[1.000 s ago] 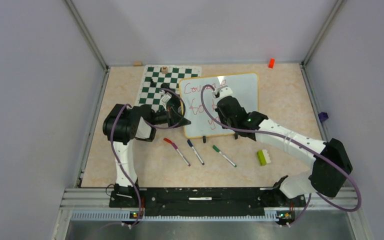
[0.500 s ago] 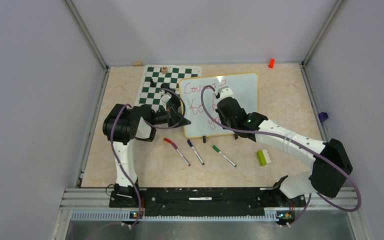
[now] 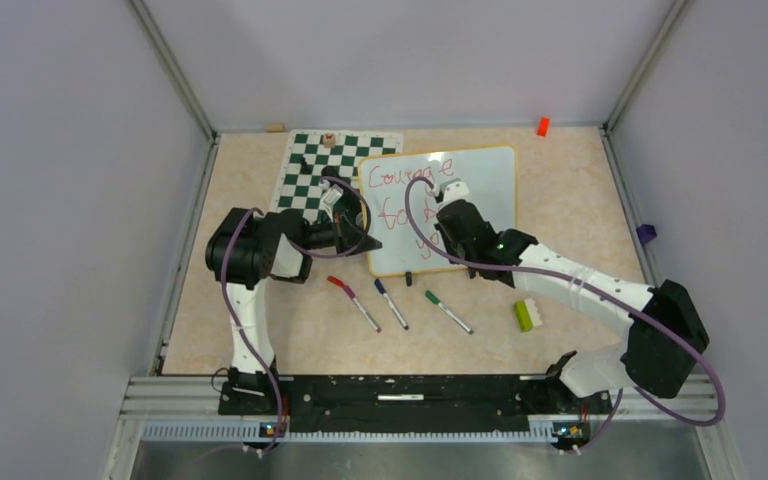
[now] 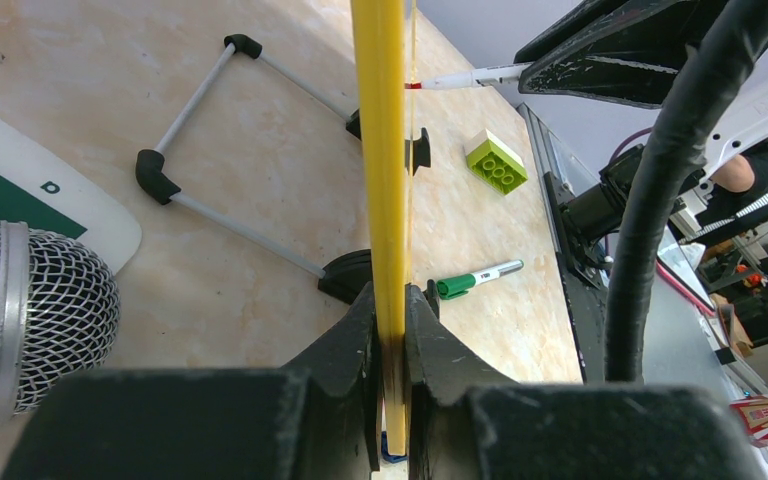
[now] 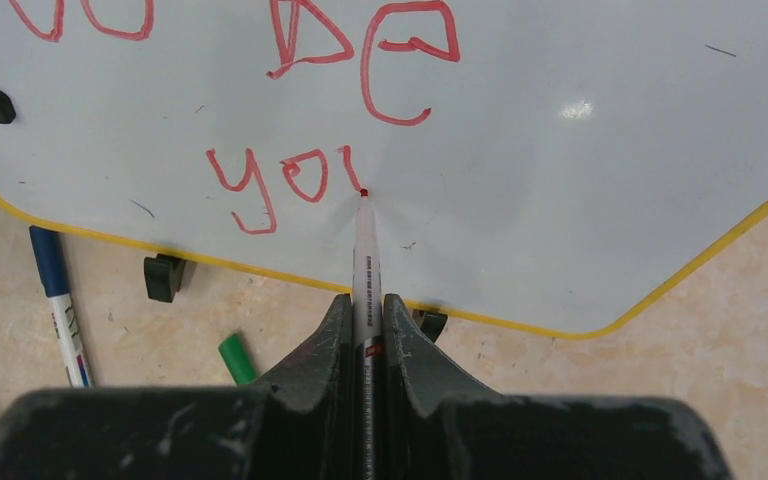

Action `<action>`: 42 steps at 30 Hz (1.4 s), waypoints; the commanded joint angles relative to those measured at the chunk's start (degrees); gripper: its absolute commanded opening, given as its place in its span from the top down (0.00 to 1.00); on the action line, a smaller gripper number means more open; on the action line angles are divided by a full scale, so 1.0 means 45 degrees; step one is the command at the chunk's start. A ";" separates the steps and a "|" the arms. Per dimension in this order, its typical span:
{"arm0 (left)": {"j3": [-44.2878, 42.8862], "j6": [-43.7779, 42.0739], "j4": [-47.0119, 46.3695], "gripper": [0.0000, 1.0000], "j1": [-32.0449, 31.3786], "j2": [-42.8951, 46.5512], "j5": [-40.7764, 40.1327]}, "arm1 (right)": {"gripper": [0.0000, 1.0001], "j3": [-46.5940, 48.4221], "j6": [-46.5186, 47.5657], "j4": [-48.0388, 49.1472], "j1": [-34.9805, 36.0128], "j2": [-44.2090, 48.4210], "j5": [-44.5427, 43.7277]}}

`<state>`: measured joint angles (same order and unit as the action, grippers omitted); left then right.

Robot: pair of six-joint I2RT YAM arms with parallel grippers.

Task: Write a sentence on the whiteboard

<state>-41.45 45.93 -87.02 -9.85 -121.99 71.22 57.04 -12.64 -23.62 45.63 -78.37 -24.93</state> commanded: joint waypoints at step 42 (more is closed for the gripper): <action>0.0075 -0.0686 -0.1272 1.00 0.0059 0.0369 0.0295 | 1.00 0.0196 -0.0040 0.0005 -0.0256 0.0196 -0.0756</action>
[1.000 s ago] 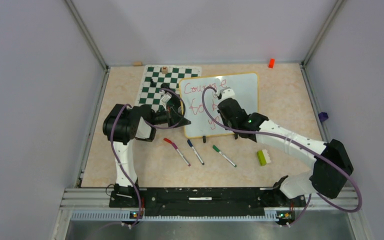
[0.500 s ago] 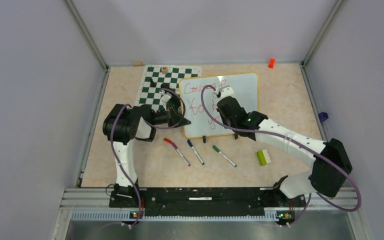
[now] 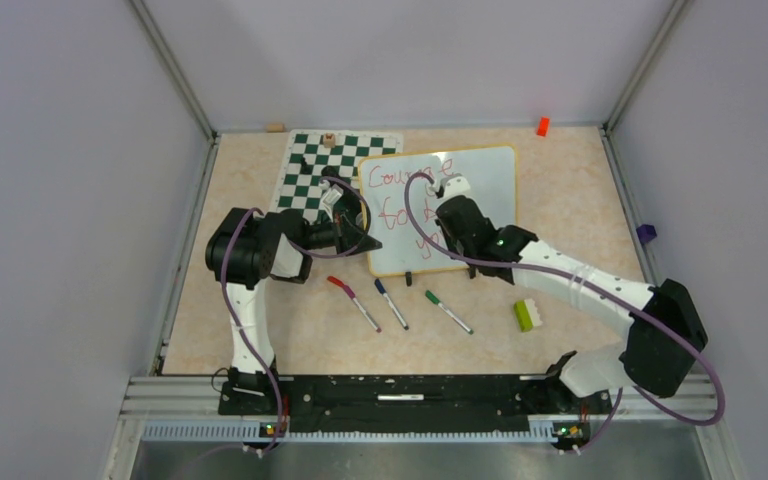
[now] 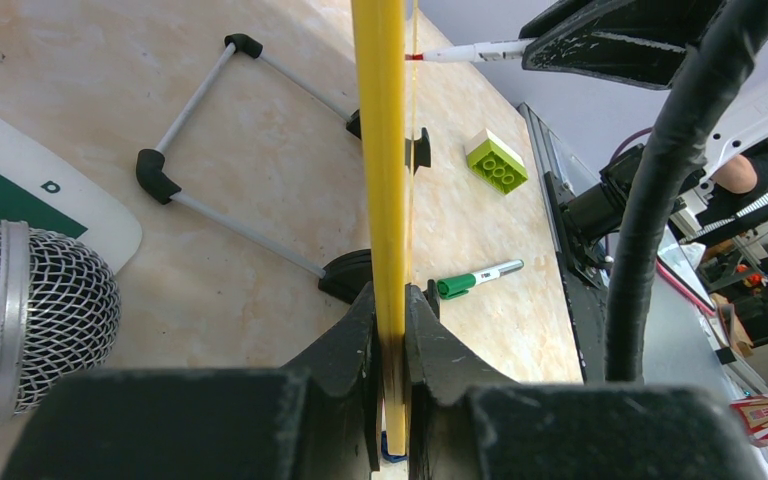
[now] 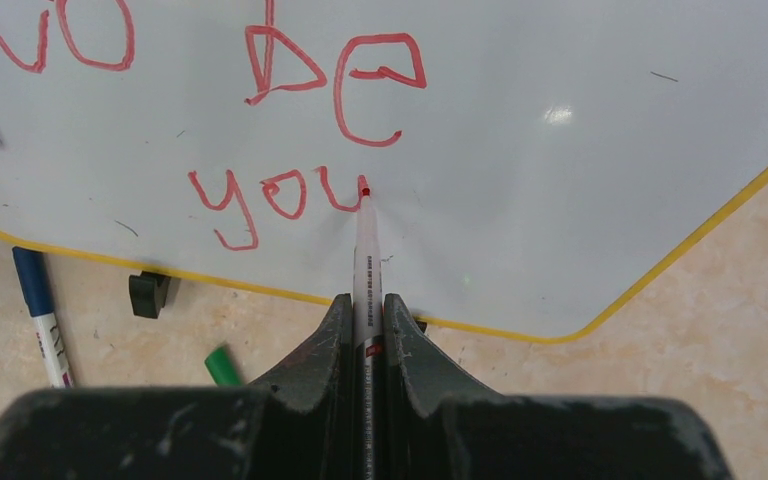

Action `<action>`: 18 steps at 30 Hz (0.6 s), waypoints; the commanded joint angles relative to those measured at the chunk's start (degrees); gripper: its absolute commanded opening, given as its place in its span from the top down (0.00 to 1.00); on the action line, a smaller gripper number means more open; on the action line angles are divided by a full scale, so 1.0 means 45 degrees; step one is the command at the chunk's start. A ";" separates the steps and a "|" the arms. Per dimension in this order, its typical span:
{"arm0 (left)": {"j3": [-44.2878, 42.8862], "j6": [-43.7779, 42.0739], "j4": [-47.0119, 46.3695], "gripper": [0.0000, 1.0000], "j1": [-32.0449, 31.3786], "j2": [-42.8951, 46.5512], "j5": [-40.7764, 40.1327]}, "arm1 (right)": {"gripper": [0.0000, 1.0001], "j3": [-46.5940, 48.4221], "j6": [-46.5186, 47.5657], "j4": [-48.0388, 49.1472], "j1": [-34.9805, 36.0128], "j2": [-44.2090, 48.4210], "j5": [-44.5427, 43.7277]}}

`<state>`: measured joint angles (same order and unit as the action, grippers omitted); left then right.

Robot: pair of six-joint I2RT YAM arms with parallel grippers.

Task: Write a sentence on the whiteboard

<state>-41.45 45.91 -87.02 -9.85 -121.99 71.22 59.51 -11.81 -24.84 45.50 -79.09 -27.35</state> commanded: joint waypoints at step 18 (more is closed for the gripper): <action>0.0067 -0.0664 -0.1286 0.99 0.0060 0.0385 0.0307 | 1.00 -0.0266 -0.0202 -0.0108 -0.0237 0.1122 0.0002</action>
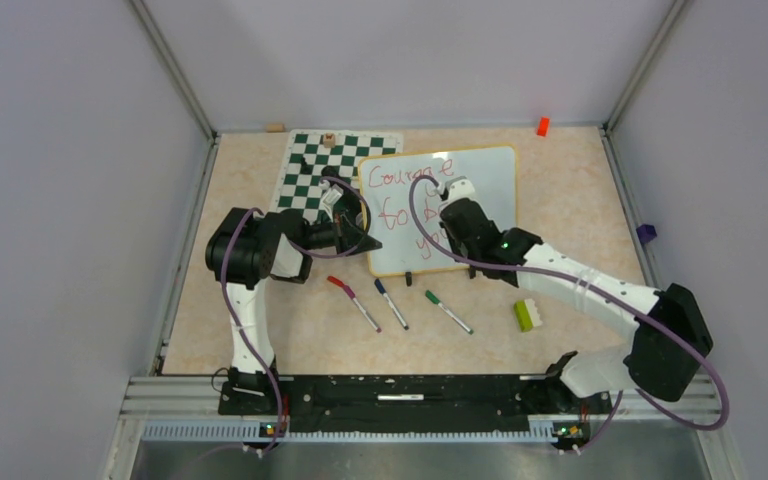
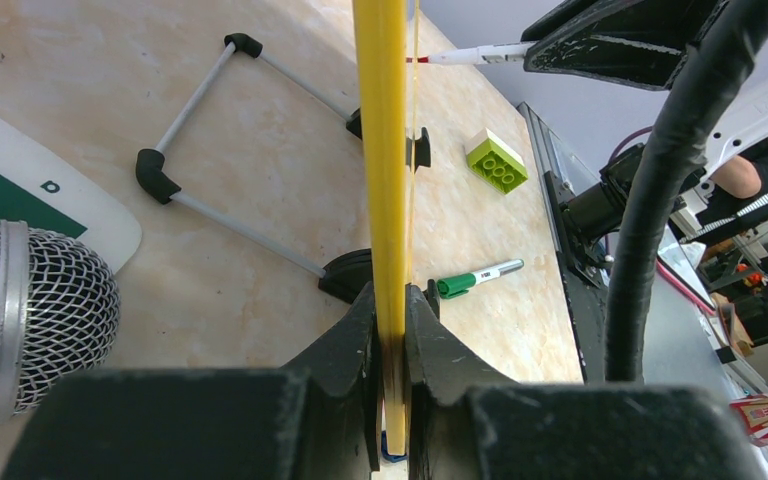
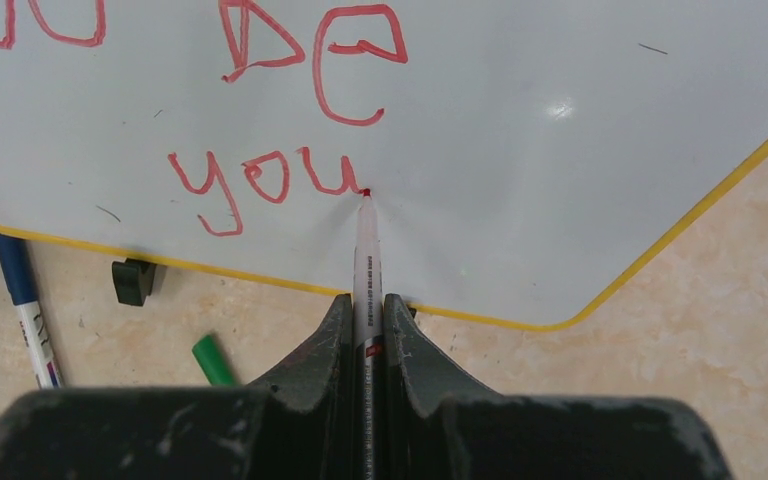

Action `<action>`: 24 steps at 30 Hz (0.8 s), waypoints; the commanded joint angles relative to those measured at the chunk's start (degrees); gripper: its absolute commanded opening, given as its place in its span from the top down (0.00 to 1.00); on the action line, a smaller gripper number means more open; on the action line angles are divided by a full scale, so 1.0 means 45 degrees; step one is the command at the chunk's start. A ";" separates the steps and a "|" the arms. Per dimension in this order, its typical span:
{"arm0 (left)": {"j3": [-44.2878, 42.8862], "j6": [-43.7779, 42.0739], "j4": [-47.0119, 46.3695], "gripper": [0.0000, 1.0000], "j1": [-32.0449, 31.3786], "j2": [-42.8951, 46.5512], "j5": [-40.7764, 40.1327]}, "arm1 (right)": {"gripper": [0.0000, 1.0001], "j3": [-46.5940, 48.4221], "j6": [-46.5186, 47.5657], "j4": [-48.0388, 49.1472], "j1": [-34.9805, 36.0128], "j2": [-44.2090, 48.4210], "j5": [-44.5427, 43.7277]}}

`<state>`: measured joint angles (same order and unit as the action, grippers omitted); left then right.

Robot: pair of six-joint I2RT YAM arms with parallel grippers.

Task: Write a sentence on the whiteboard

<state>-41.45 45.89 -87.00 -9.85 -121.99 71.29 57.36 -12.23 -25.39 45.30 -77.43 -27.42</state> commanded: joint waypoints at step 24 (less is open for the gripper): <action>0.2820 -0.0713 0.0646 0.01 0.1682 0.4180 -0.2341 | 1.00 -0.0626 0.0175 0.0909 -0.0184 0.3626 0.0470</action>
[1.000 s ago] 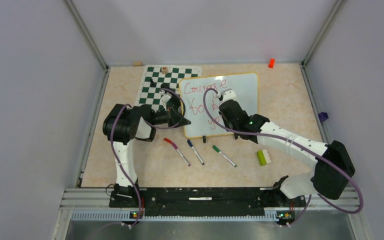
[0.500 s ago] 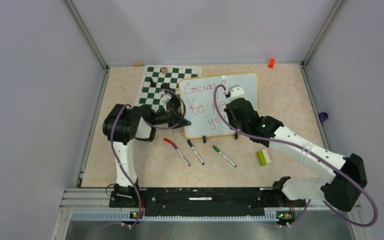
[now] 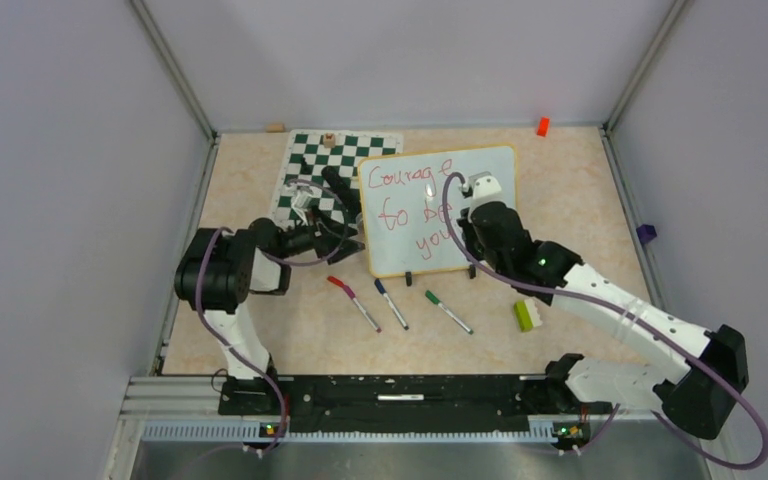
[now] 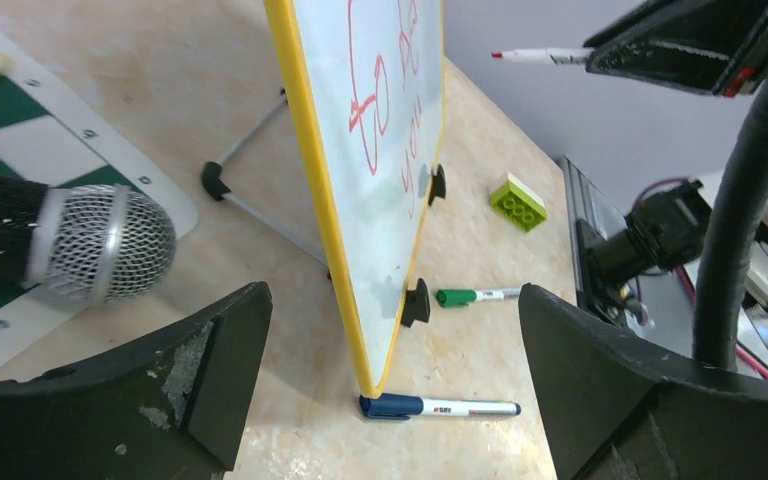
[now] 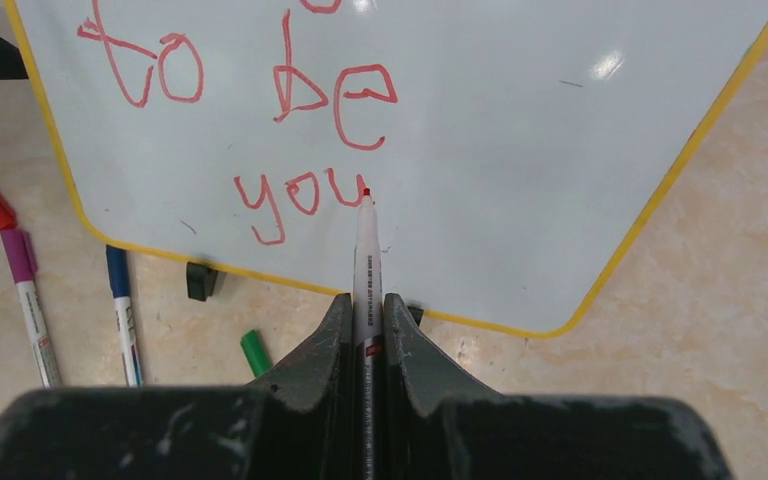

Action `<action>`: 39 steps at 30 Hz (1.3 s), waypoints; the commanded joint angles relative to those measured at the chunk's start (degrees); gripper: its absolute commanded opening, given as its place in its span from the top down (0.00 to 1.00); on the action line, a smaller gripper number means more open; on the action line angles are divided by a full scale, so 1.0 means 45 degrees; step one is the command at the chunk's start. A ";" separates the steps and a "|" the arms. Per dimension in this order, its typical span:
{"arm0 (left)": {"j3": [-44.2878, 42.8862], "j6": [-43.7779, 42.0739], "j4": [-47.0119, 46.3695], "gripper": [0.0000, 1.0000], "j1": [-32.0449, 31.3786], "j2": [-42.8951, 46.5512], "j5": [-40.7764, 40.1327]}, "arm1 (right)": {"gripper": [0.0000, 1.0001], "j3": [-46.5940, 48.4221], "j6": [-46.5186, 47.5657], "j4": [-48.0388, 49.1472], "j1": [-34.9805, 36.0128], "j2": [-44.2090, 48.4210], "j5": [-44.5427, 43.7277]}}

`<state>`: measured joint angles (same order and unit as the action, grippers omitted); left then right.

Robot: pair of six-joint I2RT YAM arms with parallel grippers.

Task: Write a sentence on the whiteboard
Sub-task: Write a sentence on the whiteboard, then pick up the pen cap from the center of the board.

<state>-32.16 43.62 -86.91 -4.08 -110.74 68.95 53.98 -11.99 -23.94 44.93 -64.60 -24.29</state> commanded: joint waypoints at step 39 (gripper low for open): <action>0.1940 -0.4831 2.1093 0.01 0.0476 1.8312 -1.4341 | 1.00 -0.0686 -0.0103 0.1858 -0.0094 0.3059 0.0115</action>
<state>-14.37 19.40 -3.70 -1.98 -23.05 8.14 51.13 -11.79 -17.91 44.91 -52.29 -24.27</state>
